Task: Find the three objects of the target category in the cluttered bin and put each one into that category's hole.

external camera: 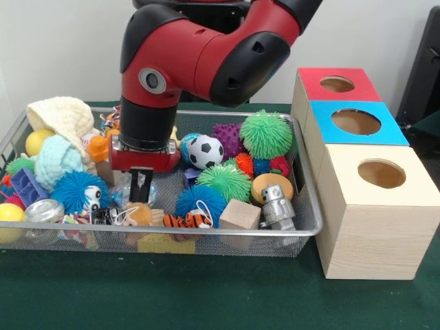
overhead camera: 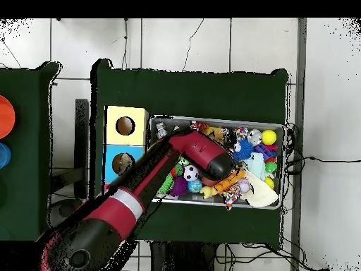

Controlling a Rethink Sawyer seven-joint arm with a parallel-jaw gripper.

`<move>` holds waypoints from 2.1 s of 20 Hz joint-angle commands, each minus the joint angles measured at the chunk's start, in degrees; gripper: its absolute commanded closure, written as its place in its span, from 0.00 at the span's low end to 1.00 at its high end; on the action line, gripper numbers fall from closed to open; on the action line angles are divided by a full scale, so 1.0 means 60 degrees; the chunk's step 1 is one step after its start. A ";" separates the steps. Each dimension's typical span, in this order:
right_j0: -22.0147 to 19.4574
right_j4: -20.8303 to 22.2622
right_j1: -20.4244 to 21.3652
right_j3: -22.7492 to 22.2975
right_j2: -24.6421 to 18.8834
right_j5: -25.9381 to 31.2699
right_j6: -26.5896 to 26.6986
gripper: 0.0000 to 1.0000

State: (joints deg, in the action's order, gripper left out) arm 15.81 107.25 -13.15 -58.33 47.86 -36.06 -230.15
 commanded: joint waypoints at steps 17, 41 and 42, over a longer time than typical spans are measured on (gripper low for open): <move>0.1430 -0.0151 0.1271 -0.1113 0.0772 -0.4265 -0.2205 1.00; 0.0126 -0.2893 0.0798 -0.0755 -0.1220 0.1270 0.1681 1.00; 0.0082 -0.2954 0.0826 -0.0745 -0.1314 0.1326 0.1774 1.00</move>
State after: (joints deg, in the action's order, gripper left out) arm 19.22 96.52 -6.67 -62.89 53.64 -31.57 -230.17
